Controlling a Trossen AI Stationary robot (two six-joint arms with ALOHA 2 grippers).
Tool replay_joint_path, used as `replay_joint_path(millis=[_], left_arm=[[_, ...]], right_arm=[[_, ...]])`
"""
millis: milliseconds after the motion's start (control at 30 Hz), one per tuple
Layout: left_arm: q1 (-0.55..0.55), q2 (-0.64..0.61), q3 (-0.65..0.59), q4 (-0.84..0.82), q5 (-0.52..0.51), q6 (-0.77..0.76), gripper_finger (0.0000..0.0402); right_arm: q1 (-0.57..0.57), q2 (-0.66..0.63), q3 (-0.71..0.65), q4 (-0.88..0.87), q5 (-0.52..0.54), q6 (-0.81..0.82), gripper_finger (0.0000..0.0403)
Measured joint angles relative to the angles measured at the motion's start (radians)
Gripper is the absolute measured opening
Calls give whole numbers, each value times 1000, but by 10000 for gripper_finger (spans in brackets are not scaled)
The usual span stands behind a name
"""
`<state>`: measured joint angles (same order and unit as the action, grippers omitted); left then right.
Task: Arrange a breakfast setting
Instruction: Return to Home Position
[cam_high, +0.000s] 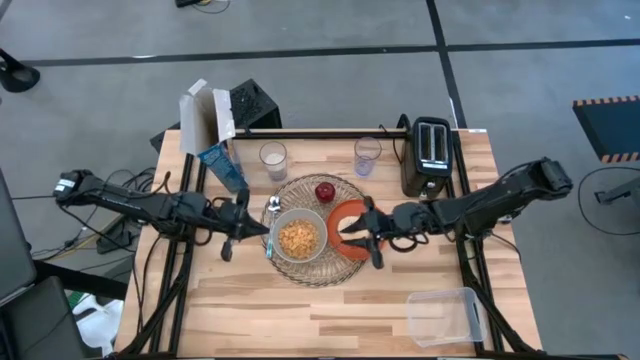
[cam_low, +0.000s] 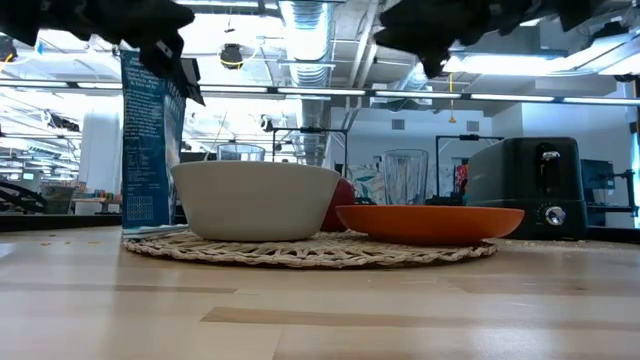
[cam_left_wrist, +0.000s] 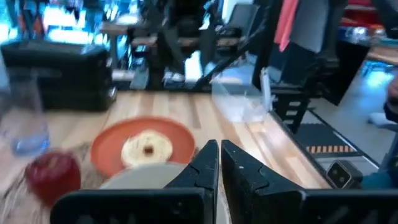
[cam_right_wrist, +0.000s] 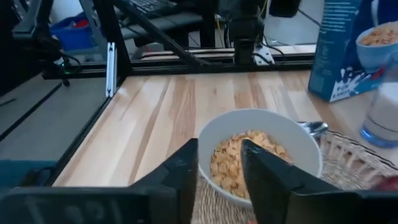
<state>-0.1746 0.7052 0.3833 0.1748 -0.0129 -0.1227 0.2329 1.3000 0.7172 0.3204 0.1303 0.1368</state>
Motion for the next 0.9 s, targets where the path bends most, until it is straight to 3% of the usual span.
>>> replay_joint_path(millis=[300, 467, 700, 900], left_arm=[[-4, -44, -55, 68, -24, 78, 0], [-2, -156, -108, 52, -74, 80, 0], [61, -328, -152, -12, -97, 81, 0], [97, -430, -160, -139, -89, 46, 0]], right_arm=[[-31, -225, -79, -153, -4, -11, 57], [-130, -384, -203, -152, -85, -32, 25], [-345, -590, -328, -131, -275, -21, 37], [-405, -722, -390, -137, -314, 32, 42]])
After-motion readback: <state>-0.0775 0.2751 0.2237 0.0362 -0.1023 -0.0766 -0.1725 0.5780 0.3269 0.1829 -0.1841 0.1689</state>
